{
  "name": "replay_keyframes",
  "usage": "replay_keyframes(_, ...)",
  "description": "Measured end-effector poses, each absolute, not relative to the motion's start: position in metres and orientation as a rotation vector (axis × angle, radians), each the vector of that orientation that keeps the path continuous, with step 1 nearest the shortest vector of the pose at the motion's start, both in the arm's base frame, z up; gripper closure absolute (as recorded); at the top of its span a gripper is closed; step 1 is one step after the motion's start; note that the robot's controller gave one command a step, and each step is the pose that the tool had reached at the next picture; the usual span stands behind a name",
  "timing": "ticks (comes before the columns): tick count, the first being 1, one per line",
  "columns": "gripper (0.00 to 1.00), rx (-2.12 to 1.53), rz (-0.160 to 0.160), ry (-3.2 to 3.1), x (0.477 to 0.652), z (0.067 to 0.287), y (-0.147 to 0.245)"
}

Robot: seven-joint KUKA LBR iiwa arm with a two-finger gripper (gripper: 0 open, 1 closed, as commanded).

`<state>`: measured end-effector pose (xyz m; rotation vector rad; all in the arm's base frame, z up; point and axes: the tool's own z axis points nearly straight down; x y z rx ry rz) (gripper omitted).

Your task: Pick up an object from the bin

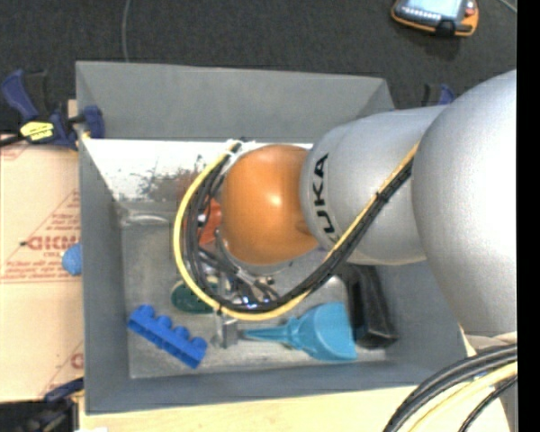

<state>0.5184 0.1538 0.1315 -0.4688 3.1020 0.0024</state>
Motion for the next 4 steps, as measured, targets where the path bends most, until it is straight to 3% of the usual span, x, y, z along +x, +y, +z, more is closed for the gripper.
replay_keyframes(1, 0.0, -0.498, 0.002, 3.063, 0.625, 0.152, 0.1)
replay_keyframes(2, 0.0, -0.391, 0.004, 3.122, 0.526, 0.105, 0.125)
replay_keyframes(3, 0.0, -0.511, 0.001, 3.069, 0.624, 0.086, 0.102)
replay_keyframes(4, 0.0, -0.385, 0.005, 3.133, 0.525, 0.094, 0.122)
